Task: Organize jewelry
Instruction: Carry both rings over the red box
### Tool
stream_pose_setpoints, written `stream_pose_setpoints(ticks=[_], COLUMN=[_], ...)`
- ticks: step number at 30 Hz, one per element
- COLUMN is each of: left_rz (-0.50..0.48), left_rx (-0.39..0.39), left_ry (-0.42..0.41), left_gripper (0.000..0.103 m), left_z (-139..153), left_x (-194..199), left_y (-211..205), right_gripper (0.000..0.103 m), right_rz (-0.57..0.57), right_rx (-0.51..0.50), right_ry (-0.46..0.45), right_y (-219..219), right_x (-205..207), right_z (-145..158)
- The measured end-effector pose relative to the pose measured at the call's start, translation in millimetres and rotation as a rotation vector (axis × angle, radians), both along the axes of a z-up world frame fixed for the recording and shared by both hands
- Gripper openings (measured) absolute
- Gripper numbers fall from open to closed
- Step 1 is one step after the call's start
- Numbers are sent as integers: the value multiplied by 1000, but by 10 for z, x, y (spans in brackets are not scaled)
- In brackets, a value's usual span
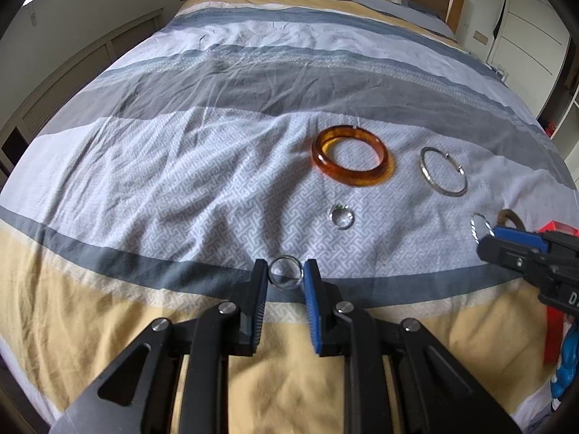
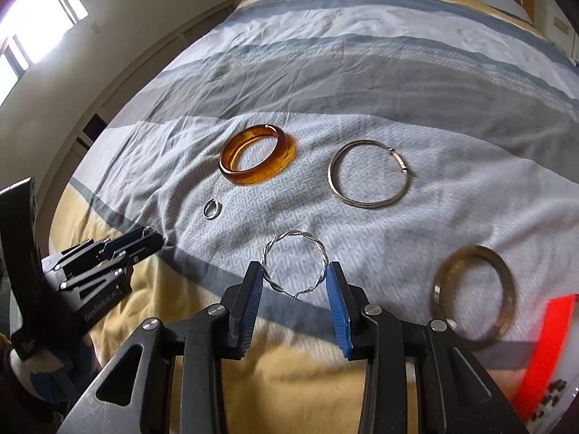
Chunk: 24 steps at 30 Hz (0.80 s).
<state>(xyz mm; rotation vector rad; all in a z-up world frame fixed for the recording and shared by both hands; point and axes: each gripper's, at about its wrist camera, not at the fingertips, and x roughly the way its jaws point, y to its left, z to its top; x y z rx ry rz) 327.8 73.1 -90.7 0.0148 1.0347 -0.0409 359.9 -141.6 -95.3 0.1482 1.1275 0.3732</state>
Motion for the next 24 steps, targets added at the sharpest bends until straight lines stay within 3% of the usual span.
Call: stream_pose_setpoints(ticks=[13,24], left_rz=[-76,-302], left_rx=[49,-12], left_ry=[21,26], left_gripper=[19,19], left_z=[715,1079], left_x=[-194,-262], left_y=[-558,-1852], right_gripper=[36,36], right_rz=[-94,-299], right_rx=[16,-36], right_ry=[-25,-20], right_y=[-832,-2059], right_x=[-509,-952], right_z=[627,888])
